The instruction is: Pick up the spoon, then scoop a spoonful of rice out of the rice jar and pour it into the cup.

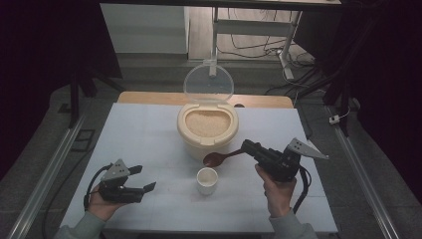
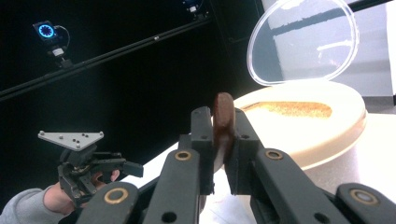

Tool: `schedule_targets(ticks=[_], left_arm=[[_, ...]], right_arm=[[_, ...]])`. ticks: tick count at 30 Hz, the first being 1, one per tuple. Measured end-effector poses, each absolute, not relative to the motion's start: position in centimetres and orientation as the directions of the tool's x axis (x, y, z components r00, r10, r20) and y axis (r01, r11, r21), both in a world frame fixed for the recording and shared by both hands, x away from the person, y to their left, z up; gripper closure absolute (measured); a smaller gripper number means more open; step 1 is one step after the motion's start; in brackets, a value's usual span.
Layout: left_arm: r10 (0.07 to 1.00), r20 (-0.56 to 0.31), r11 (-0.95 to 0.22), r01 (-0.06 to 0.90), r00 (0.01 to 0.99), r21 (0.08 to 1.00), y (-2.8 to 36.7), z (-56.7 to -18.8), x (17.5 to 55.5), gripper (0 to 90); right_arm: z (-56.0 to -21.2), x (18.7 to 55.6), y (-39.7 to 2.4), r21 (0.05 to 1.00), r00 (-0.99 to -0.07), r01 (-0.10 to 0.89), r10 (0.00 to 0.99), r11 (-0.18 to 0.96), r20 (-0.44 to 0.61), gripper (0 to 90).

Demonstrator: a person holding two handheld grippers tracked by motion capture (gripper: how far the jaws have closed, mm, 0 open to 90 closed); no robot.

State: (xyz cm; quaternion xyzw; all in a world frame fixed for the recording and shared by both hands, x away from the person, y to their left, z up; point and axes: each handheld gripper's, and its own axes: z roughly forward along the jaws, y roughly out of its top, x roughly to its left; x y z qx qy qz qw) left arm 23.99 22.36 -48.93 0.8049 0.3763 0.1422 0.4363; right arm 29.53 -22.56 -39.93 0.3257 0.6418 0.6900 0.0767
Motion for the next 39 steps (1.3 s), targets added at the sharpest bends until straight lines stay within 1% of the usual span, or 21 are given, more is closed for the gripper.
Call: schedule_targets(ticks=[6,11,13,15,18,24,29,34,39], left_arm=[[0.729,-0.097,-0.348,0.489,0.678,0.800,22.1,-49.0,24.2,20.6],[0.726,-0.103,-0.360,0.504,0.680,0.786,22.1,-49.4,24.3,20.1],[0.727,-0.106,-0.361,0.508,0.678,0.782,22.1,-49.5,24.4,19.9],[0.725,-0.107,-0.364,0.510,0.681,0.780,22.1,-49.6,24.4,19.8],[0.721,-0.111,-0.370,0.515,0.684,0.773,22.0,-49.8,24.5,19.6],[0.718,-0.119,-0.373,0.523,0.686,0.766,21.9,-49.9,24.6,19.3],[0.717,-0.119,-0.379,0.527,0.687,0.761,21.9,-50.0,24.7,18.9],[0.718,-0.122,-0.380,0.532,0.686,0.756,22.0,-50.2,24.7,18.7],[0.722,-0.117,-0.378,0.531,0.682,0.759,22.0,-50.2,24.7,18.7]], right_arm=[[-38.9,30.4,-22.8,0.942,-0.780,0.281,0.528,-0.184,0.336,82.8],[-37.2,31.9,-23.0,0.947,-0.777,0.239,0.543,-0.213,0.318,82.8],[-36.4,33.3,-22.8,0.947,-0.768,0.226,0.556,-0.230,0.318,82.8],[-36.1,33.7,-22.8,0.946,-0.764,0.224,0.561,-0.232,0.319,82.8],[-35.5,35.5,-22.3,0.951,-0.738,0.211,0.601,-0.226,0.306,82.8],[-35.1,37.1,-21.8,0.951,-0.705,0.208,0.639,-0.228,0.307,82.8],[-34.7,38.2,-21.2,0.962,-0.668,0.192,0.692,-0.195,0.274,82.8],[-34.9,38.8,-20.2,0.975,-0.641,0.189,0.738,-0.118,0.213,82.8],[-35.6,39.2,-19.5,0.977,-0.611,0.208,0.776,-0.039,0.161,82.8]])
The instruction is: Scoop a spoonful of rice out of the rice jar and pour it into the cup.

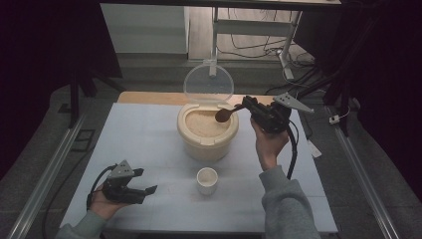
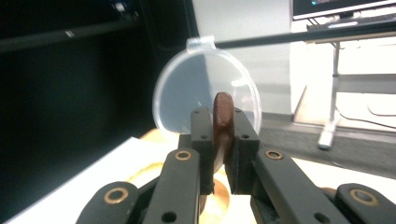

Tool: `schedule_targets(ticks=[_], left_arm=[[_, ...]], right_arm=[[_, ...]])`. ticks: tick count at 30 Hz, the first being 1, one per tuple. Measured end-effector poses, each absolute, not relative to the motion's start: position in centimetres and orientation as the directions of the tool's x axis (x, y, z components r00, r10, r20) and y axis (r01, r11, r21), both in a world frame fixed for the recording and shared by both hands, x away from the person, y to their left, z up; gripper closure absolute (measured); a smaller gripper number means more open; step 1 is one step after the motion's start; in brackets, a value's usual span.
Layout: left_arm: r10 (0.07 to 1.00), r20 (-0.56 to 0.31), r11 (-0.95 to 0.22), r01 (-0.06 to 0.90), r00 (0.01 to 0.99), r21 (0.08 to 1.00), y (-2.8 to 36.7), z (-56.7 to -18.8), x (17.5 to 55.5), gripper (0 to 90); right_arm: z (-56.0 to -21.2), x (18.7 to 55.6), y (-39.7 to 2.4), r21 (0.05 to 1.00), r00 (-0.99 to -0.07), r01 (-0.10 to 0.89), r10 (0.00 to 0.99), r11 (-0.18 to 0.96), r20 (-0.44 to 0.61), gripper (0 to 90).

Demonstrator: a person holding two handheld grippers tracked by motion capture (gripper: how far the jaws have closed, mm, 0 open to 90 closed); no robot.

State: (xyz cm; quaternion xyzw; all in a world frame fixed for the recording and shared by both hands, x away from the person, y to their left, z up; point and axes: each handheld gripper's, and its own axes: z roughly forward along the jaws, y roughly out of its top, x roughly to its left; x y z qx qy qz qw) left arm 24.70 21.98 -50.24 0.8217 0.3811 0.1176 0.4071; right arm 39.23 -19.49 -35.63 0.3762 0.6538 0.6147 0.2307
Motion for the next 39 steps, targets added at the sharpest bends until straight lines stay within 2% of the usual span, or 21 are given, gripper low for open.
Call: schedule_targets(ticks=[4,7,14,19,30,33,39], left_arm=[[0.724,-0.116,-0.374,0.529,0.680,0.762,22.0,-50.2,24.7,19.0],[0.723,-0.117,-0.377,0.531,0.681,0.759,22.0,-50.2,24.7,19.1],[0.716,-0.120,-0.387,0.534,0.688,0.752,21.8,-50.4,24.8,19.0],[0.716,-0.122,-0.386,0.536,0.687,0.751,21.8,-50.4,24.8,19.1],[0.715,-0.118,-0.390,0.533,0.689,0.751,21.9,-50.4,24.8,19.2],[0.714,-0.116,-0.391,0.531,0.690,0.751,21.8,-50.4,24.8,19.2],[0.714,-0.111,-0.395,0.528,0.692,0.752,21.8,-50.4,24.7,19.2]], right_arm=[[-36.4,39.4,-19.1,0.975,-0.587,0.222,0.799,0.007,0.128,82.8],[-37.0,39.7,-18.9,0.962,-0.593,0.273,0.787,0.000,0.169,82.8],[-39.2,40.7,-18.7,0.877,-0.554,0.459,0.726,-0.141,0.407,82.8],[-39.8,41.4,-19.1,0.815,-0.496,0.527,0.692,-0.240,0.524,82.3],[-40.1,41.9,-19.6,0.752,-0.428,0.575,0.664,-0.324,0.613,82.8],[-40.1,42.1,-20.1,0.722,-0.418,0.589,0.627,-0.363,0.657,82.9],[-40.0,42.0,-20.4,0.711,-0.409,0.598,0.622,-0.370,0.668,82.9]])
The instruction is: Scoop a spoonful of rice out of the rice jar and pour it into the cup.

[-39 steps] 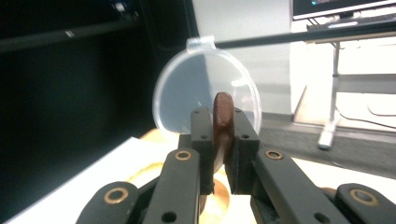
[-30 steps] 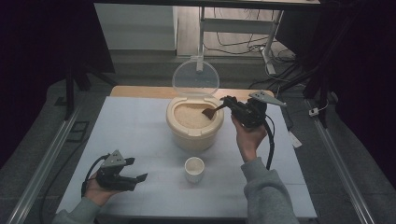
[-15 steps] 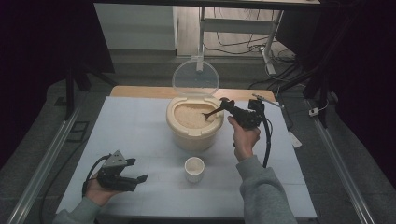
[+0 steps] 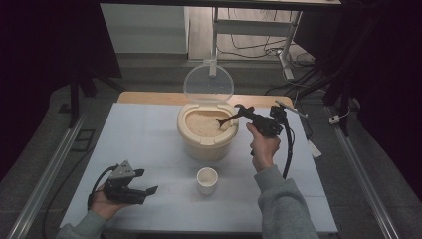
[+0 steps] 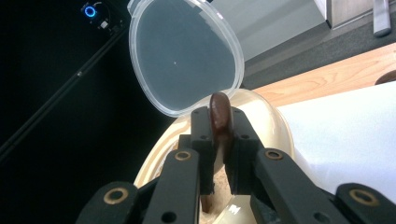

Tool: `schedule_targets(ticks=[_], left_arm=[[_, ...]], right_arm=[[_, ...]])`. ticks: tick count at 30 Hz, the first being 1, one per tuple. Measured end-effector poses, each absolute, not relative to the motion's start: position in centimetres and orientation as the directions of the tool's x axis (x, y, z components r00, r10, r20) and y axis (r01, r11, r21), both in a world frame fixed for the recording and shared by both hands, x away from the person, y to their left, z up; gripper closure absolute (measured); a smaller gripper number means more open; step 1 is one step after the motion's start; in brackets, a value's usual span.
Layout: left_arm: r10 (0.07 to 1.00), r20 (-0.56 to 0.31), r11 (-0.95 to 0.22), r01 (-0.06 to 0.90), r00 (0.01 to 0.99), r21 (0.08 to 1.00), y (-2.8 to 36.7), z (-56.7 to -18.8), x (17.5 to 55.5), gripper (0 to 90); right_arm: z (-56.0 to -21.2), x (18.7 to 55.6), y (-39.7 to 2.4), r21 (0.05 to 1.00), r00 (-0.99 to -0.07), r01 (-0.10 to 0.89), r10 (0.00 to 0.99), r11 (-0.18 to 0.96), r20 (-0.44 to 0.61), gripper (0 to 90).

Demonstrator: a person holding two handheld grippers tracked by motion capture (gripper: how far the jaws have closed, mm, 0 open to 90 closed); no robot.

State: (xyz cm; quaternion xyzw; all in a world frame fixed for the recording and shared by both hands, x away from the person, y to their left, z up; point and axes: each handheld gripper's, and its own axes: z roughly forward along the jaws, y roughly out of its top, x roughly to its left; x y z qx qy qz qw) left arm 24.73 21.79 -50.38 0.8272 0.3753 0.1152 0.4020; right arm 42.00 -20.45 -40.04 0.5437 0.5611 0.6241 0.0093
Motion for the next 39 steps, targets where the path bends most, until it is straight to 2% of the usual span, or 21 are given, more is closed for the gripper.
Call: schedule_targets(ticks=[9,39], left_arm=[[0.715,-0.108,-0.396,0.527,0.691,0.752,21.8,-50.4,24.7,19.1],[0.717,-0.087,-0.415,0.525,0.691,0.743,21.6,-50.6,24.8,19.1]], right_arm=[[-40.0,42.2,-21.5,0.640,-0.372,0.629,0.552,-0.441,0.746,82.9],[-39.7,42.1,-23.3,0.559,-0.358,0.660,0.445,-0.502,0.821,82.9]])
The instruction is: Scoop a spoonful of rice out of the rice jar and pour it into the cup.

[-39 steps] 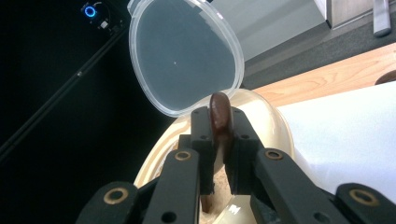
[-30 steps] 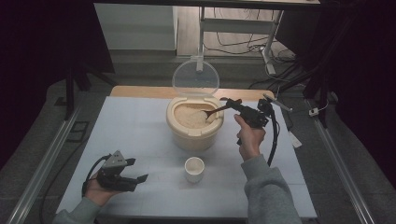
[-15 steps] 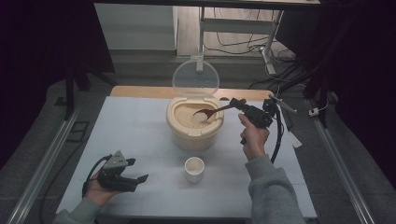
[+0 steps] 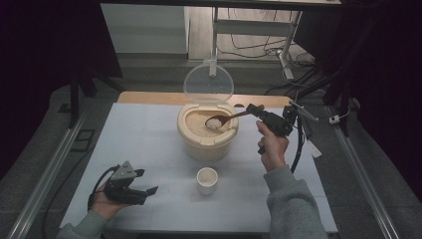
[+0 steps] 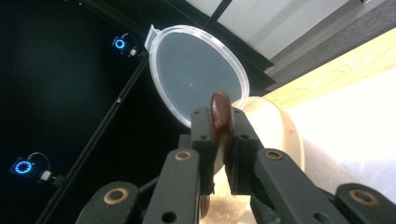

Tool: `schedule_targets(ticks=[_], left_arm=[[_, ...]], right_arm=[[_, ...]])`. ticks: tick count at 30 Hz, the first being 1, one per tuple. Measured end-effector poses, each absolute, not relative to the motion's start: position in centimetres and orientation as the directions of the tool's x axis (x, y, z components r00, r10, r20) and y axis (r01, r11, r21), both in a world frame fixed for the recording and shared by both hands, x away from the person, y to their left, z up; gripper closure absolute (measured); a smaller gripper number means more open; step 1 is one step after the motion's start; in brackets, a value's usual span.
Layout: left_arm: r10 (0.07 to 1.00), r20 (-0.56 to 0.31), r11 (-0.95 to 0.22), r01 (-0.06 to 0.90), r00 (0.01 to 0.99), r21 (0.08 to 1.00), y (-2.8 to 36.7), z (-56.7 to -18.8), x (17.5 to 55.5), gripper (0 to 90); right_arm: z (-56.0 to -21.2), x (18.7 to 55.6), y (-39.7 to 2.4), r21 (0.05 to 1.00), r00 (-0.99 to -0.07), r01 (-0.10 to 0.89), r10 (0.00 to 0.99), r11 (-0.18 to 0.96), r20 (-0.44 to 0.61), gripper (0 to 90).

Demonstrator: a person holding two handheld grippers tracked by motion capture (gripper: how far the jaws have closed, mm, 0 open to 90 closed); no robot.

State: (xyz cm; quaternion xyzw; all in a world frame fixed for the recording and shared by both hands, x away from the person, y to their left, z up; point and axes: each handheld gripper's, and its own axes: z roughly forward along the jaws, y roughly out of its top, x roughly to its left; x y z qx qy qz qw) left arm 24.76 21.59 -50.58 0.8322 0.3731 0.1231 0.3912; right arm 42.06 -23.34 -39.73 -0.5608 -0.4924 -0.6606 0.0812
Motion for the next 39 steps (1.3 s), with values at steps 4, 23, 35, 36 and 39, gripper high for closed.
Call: schedule_targets(ticks=[4,23,35,36,39], left_arm=[[0.717,-0.087,-0.416,0.525,0.691,0.743,21.6,-50.6,24.8,19.1],[0.712,-0.087,-0.422,0.523,0.697,0.740,21.6,-50.6,24.8,19.1],[0.711,-0.085,-0.425,0.524,0.698,0.738,21.5,-50.7,24.9,19.2],[0.711,-0.085,-0.426,0.524,0.698,0.737,21.5,-50.7,24.9,19.1],[0.712,-0.084,-0.428,0.525,0.697,0.736,21.5,-50.7,24.9,19.1]], right_arm=[[-39.6,42.0,-23.5,0.555,-0.358,0.665,0.438,-0.500,0.825,82.9],[-39.8,38.5,-23.9,0.515,-0.373,0.727,0.368,-0.455,0.852,82.9],[-41.9,35.3,-23.8,0.502,-0.374,0.790,0.371,-0.353,0.850,82.9],[-42.1,35.2,-23.8,0.502,-0.373,0.793,0.377,-0.344,0.848,82.9],[-42.8,35.0,-23.7,0.508,-0.371,0.800,0.402,-0.321,0.837,82.9]])
